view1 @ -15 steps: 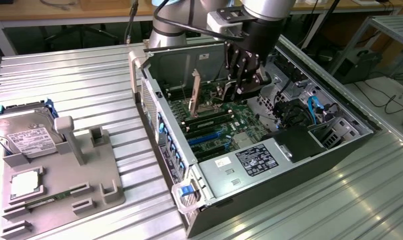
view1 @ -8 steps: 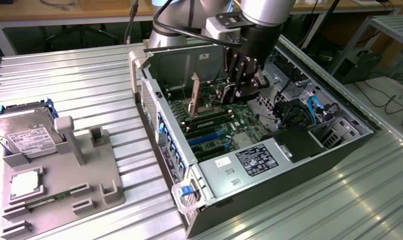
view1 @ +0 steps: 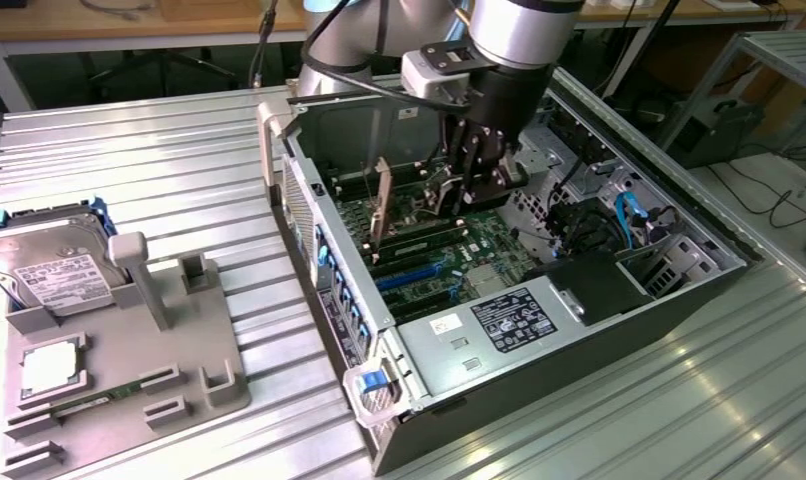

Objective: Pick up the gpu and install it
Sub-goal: 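Insert the gpu into the slot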

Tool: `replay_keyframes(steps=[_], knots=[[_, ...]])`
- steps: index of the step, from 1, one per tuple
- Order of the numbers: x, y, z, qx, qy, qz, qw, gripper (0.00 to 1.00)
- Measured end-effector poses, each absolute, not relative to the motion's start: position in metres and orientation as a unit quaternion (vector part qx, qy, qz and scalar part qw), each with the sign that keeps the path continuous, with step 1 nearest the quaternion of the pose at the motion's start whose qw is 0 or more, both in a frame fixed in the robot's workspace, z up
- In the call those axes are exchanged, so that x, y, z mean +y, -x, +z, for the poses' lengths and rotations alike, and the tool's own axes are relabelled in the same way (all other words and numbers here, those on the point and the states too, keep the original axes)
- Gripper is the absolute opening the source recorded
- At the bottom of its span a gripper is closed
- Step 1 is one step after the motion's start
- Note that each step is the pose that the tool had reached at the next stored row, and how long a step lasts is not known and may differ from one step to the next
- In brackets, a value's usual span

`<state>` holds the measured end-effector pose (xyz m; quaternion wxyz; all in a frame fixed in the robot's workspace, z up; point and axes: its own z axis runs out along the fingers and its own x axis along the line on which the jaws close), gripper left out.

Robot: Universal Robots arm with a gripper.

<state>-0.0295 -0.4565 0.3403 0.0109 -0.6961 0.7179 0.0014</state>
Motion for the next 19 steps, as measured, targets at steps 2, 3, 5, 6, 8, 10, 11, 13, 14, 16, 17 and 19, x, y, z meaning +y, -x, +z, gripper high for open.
replay_keyframes(steps=[2, 3, 5, 6, 8, 10, 11, 13, 14, 16, 17, 19], knots=[[-0.456, 0.030, 0.337, 0.718, 0.696, 0.001, 0.011, 0.28], [-0.456, 0.030, 0.335, 0.718, 0.696, 0.001, 0.011, 0.28], [-0.456, 0.030, 0.330, 0.718, 0.696, 0.002, 0.011, 0.28], [-0.456, 0.030, 0.328, 0.718, 0.696, 0.002, 0.010, 0.28], [-0.456, 0.030, 0.324, 0.718, 0.696, 0.003, 0.009, 0.28], [-0.456, 0.031, 0.320, 0.718, 0.696, 0.004, 0.008, 0.28], [-0.456, 0.030, 0.318, 0.718, 0.696, 0.004, 0.008, 0.28], [-0.456, 0.030, 0.315, 0.716, 0.698, 0.004, 0.008, 0.28], [-0.456, 0.031, 0.314, 0.714, 0.700, 0.004, 0.008, 0.28], [-0.456, 0.031, 0.313, 0.708, 0.706, 0.004, 0.008, 0.28], [-0.456, 0.031, 0.313, 0.704, 0.710, 0.004, 0.008, 0.28], [-0.456, 0.031, 0.310, 0.699, 0.716, 0.005, 0.008, 0.28]])
